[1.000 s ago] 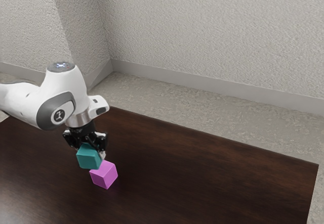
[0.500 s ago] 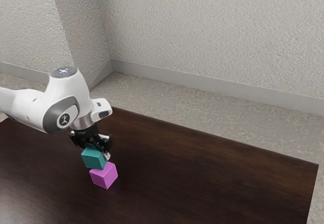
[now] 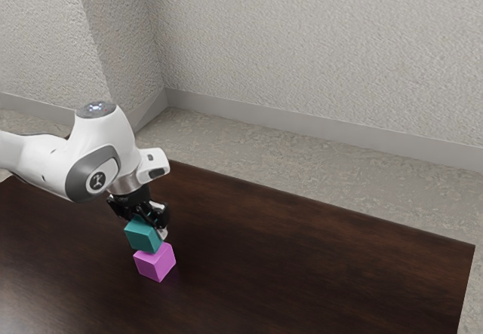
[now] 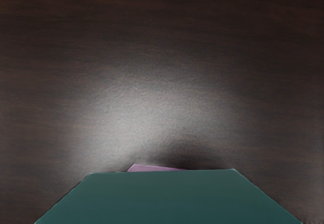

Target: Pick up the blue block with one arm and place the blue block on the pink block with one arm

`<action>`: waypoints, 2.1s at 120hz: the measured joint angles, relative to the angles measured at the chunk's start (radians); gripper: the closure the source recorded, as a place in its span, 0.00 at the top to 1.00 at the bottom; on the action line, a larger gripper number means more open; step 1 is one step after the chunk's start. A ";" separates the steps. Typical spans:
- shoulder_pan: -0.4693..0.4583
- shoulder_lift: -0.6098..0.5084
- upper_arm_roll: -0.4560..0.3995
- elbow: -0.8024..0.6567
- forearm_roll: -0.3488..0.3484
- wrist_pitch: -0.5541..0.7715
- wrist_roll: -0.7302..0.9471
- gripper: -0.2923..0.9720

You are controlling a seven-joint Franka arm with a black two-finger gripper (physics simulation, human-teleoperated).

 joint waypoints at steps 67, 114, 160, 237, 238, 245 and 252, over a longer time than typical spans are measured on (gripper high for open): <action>-0.002 -0.021 -0.002 -0.037 -0.059 0.004 0.095 0.51; 0.000 -0.021 -0.002 -0.039 -0.068 0.004 0.125 0.51; 0.001 -0.019 -0.002 -0.037 -0.068 0.004 0.144 0.51; -0.003 -0.168 -0.001 0.049 -0.025 -0.012 0.149 0.74; -0.005 -0.169 -0.001 0.060 -0.024 -0.015 0.141 0.74; -0.017 -0.176 0.001 0.206 -0.020 -0.087 0.058 0.75; -0.018 -0.179 0.010 0.446 -0.019 -0.264 -0.061 0.75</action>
